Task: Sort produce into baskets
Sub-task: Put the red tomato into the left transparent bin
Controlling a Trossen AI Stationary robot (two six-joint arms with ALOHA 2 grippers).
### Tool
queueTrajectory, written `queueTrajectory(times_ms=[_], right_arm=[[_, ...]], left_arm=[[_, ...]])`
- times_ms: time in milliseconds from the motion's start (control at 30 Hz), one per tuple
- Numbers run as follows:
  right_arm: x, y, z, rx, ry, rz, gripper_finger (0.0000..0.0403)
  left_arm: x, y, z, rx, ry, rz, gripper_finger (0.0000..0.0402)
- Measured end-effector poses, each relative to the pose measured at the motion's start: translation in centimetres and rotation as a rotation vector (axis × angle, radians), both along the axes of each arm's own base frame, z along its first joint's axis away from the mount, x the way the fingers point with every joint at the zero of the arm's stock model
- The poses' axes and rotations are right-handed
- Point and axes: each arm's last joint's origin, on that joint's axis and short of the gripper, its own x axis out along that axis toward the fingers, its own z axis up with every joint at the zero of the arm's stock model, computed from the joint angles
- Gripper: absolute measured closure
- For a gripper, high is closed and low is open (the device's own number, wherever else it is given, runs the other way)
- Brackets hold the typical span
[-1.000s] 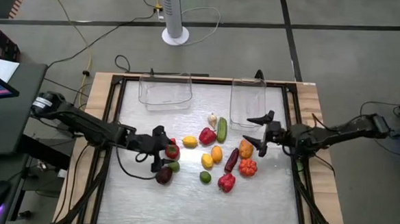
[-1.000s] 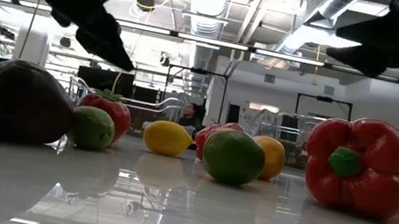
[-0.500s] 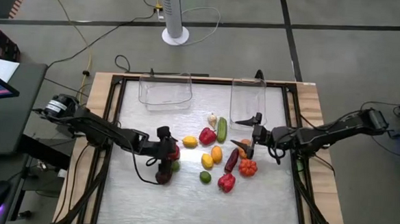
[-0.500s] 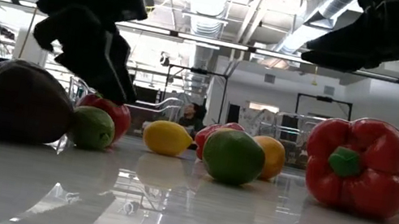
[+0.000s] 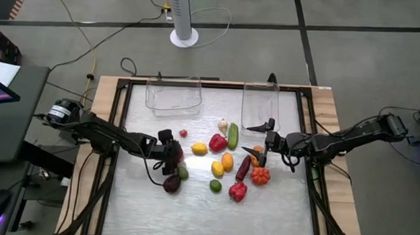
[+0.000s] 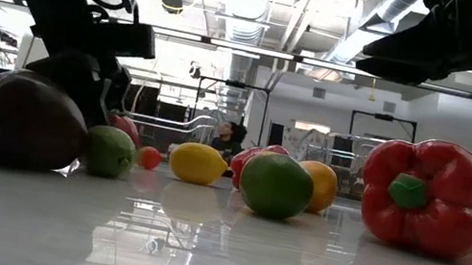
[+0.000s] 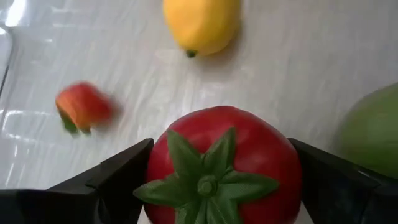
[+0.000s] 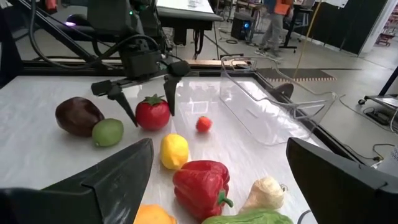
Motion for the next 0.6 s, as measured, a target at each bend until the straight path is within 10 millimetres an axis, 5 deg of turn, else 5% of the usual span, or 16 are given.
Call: queueTrajectory(times_ms=[333,600], right_arm=[[0.0,0.0,0.0,0.005,-0.001,0.002,0.0009],[0.0,0.1,0.0,0.037,-0.015,-0.002,0.0010]], left_arm=[[0.2,0.1,0.8,0.036,0.039,-0.009,0.0109],[1.2,2.8,6.7,0.285,-0.102,0.076,0.0108]])
